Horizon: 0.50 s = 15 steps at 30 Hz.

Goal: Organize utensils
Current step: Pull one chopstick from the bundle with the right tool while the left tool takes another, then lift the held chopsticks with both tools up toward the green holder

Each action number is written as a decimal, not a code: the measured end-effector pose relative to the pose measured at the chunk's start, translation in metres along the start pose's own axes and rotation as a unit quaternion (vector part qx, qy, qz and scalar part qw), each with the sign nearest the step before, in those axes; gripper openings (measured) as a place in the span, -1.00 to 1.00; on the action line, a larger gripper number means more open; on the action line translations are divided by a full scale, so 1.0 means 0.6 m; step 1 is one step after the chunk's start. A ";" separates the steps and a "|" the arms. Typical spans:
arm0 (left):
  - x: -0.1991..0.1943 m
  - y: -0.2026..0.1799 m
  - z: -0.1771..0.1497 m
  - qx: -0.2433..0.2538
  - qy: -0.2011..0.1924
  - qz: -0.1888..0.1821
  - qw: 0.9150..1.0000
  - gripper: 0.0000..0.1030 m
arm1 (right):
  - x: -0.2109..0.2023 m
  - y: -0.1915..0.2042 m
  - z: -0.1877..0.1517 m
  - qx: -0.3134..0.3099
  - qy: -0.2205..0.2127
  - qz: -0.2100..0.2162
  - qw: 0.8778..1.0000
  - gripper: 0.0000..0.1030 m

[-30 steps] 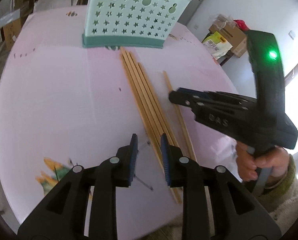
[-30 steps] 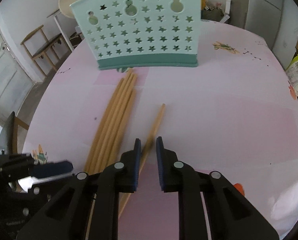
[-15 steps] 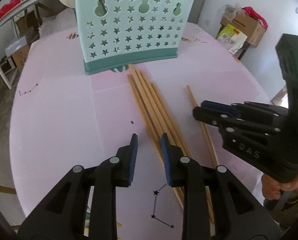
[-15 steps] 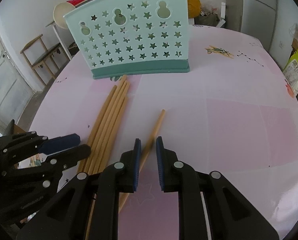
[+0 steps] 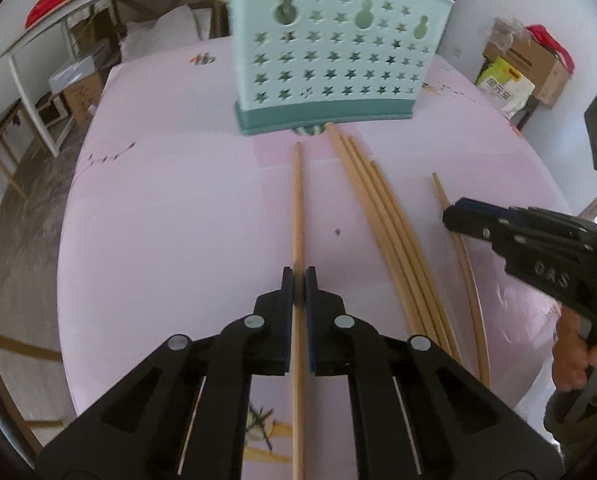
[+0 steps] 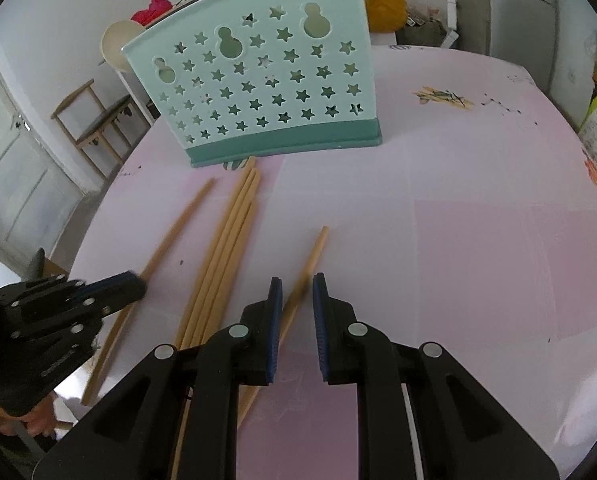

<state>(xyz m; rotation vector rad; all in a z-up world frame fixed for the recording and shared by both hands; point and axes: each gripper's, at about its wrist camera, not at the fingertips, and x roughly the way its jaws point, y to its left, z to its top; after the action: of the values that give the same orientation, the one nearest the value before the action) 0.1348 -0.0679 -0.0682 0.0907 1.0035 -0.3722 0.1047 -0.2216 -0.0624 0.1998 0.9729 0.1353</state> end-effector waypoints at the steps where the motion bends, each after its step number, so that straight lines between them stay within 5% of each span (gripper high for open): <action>1: -0.002 0.004 -0.004 -0.008 0.002 0.000 1.000 -0.91 | 0.002 0.000 0.002 -0.004 0.001 -0.002 1.000 -0.77; 15: -0.008 0.035 -0.006 -0.063 0.022 -0.029 0.997 -0.65 | 0.015 -0.010 0.028 0.005 0.020 0.016 1.000 -0.79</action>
<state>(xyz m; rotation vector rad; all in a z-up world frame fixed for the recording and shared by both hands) 0.1367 -0.0459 -0.0682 -0.0448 1.0727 -0.3601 0.1237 -0.2274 -0.0616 0.2222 1.0110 0.1656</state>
